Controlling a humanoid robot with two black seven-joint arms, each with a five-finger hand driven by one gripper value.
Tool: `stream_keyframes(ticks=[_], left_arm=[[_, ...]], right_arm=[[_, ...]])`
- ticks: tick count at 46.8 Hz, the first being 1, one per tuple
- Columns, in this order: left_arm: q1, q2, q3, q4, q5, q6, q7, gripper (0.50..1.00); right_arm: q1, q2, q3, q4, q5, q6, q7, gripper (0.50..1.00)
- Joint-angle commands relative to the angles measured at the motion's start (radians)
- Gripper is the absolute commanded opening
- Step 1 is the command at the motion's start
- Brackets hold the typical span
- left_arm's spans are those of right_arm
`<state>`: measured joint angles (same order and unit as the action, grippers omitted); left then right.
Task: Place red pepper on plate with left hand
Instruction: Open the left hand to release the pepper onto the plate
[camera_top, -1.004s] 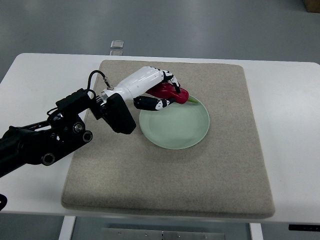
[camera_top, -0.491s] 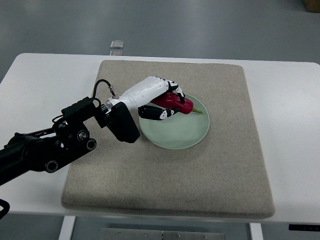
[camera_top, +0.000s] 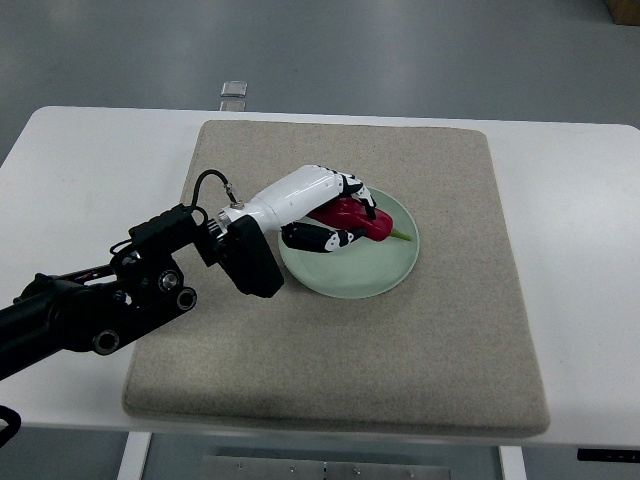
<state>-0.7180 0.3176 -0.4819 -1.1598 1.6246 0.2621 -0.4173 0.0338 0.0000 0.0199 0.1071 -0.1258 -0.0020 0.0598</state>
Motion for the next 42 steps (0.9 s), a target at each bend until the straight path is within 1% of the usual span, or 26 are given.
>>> stream_keyframes(ticks=[1,11,15,16,19,20,22,25,28,30,33,35,42], left_arm=[[0.000,0.000,-0.001,0.000,0.000,0.002,0.000,0.500],[0.005,-0.003,-0.001,-0.001,-0.029,0.008,0.000,0.500],[0.006,-0.005,-0.001,-0.001,-0.032,0.009,-0.004,0.516],[0.006,-0.005,-0.001,-0.001,-0.032,0.011,-0.008,0.540],[0.006,-0.005,-0.001,-0.001,-0.038,0.014,-0.017,0.640],[0.006,-0.005,-0.001,-0.001,-0.040,0.016,-0.018,0.662],[0.006,-0.005,-0.001,-0.001,-0.046,0.017,-0.021,0.683],[0.006,-0.005,-0.001,-0.001,-0.054,0.025,-0.021,0.741],[0.006,-0.005,-0.001,-0.003,-0.055,0.035,-0.021,0.773],[0.006,-0.005,-0.001,-0.003,-0.057,0.037,-0.021,0.780],[0.006,-0.005,-0.001,-0.003,-0.057,0.037,-0.021,0.827],[0.008,-0.005,-0.001,-0.003,-0.057,0.037,-0.021,0.844],[0.009,-0.006,-0.009,-0.004,-0.060,0.040,-0.020,0.851]], right_arm=[[0.000,0.000,0.000,0.000,0.001,0.000,0.000,0.928],[0.000,0.000,0.000,0.000,0.000,-0.001,0.000,0.928],[0.000,0.000,0.000,0.000,0.000,-0.001,0.000,0.928],[0.000,0.000,0.000,0.000,0.000,-0.001,0.000,0.928],[0.000,0.000,0.000,0.000,0.000,-0.001,0.000,0.928],[0.000,0.000,0.000,0.000,0.000,-0.001,0.000,0.928],[0.000,0.000,0.000,0.000,0.000,-0.001,0.000,0.928],[0.000,0.000,0.000,0.000,0.000,0.000,0.000,0.928],[0.000,0.000,0.000,0.000,0.002,-0.001,0.000,0.928],[0.000,0.000,0.000,0.000,0.000,-0.001,0.000,0.928],[0.000,0.000,0.000,0.000,0.000,-0.001,0.000,0.928],[0.000,0.000,0.000,0.000,0.000,0.000,0.000,0.928],[0.000,0.000,0.000,0.000,0.000,-0.001,0.000,0.928]])
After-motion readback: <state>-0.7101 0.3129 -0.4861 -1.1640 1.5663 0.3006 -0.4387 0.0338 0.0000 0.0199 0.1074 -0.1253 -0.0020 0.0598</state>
